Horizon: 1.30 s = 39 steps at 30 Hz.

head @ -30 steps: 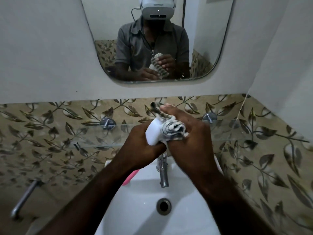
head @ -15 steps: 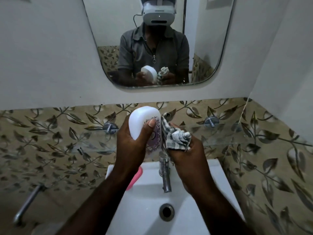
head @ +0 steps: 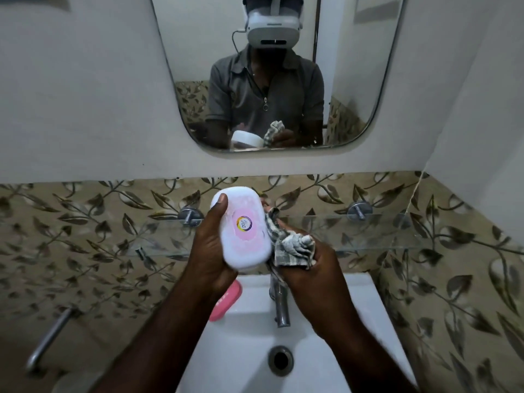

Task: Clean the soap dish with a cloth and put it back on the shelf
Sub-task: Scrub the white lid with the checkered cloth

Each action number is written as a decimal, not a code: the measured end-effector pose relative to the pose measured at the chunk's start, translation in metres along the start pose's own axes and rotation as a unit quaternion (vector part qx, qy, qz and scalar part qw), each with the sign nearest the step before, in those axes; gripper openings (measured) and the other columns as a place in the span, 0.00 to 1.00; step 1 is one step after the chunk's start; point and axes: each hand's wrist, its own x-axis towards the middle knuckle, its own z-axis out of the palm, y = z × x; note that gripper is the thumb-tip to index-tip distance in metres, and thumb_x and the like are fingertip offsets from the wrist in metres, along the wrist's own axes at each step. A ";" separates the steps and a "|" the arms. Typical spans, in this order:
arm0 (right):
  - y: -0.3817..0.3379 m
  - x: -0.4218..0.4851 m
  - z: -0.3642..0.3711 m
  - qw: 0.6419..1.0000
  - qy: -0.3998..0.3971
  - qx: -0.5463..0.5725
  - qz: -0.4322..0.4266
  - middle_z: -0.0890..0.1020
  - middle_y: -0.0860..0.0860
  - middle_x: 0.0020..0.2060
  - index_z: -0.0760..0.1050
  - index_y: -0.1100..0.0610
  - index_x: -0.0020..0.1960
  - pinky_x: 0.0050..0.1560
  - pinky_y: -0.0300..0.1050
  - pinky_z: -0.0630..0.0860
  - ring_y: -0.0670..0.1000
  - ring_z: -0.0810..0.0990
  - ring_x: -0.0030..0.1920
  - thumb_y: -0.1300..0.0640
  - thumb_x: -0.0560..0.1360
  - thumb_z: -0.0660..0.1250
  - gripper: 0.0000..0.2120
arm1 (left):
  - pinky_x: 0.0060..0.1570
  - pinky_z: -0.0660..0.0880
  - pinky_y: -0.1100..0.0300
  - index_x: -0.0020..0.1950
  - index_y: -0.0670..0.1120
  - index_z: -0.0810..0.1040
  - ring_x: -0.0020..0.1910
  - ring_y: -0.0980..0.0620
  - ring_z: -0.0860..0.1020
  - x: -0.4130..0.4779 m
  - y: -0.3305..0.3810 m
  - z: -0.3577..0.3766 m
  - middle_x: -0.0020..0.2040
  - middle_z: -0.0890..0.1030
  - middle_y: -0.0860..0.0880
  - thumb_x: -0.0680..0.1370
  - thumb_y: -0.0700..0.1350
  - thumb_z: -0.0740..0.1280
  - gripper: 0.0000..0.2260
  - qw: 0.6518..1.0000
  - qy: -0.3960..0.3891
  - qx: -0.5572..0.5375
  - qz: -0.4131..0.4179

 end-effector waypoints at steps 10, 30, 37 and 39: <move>-0.038 0.025 -0.016 0.984 0.043 -0.124 -0.123 0.86 0.41 0.44 0.82 0.50 0.53 0.48 0.32 0.77 0.39 0.83 0.47 0.68 0.69 0.70 0.18 | 0.58 0.73 0.50 0.64 0.48 0.75 0.56 0.42 0.76 0.015 0.007 -0.007 0.60 0.78 0.43 0.79 0.60 0.55 0.22 0.995 -0.030 -0.072 -0.057; -0.030 0.054 0.026 0.905 -0.143 -0.342 -0.209 0.78 0.56 0.52 0.78 0.61 0.58 0.55 0.40 0.71 0.53 0.75 0.54 0.60 0.67 0.64 0.20 | 0.50 0.80 0.53 0.48 0.41 0.83 0.48 0.45 0.83 0.009 0.003 -0.006 0.48 0.84 0.41 0.70 0.54 0.71 0.17 0.989 -0.075 -0.118 -0.049; -0.043 0.056 0.029 0.899 -0.126 -0.339 -0.248 0.81 0.54 0.49 0.79 0.59 0.54 0.52 0.37 0.68 0.51 0.75 0.51 0.56 0.68 0.63 0.17 | 0.44 0.82 0.52 0.46 0.38 0.82 0.42 0.44 0.84 0.012 0.015 0.003 0.43 0.84 0.40 0.76 0.51 0.63 0.17 0.984 -0.089 -0.142 -0.059; -0.036 0.035 0.030 0.902 -0.148 -0.323 -0.246 0.80 0.53 0.48 0.79 0.59 0.53 0.52 0.44 0.73 0.52 0.76 0.49 0.60 0.68 0.63 0.14 | 0.39 0.83 0.52 0.47 0.38 0.81 0.38 0.44 0.84 0.014 0.017 -0.002 0.40 0.83 0.39 0.77 0.57 0.60 0.23 0.991 -0.061 -0.100 -0.071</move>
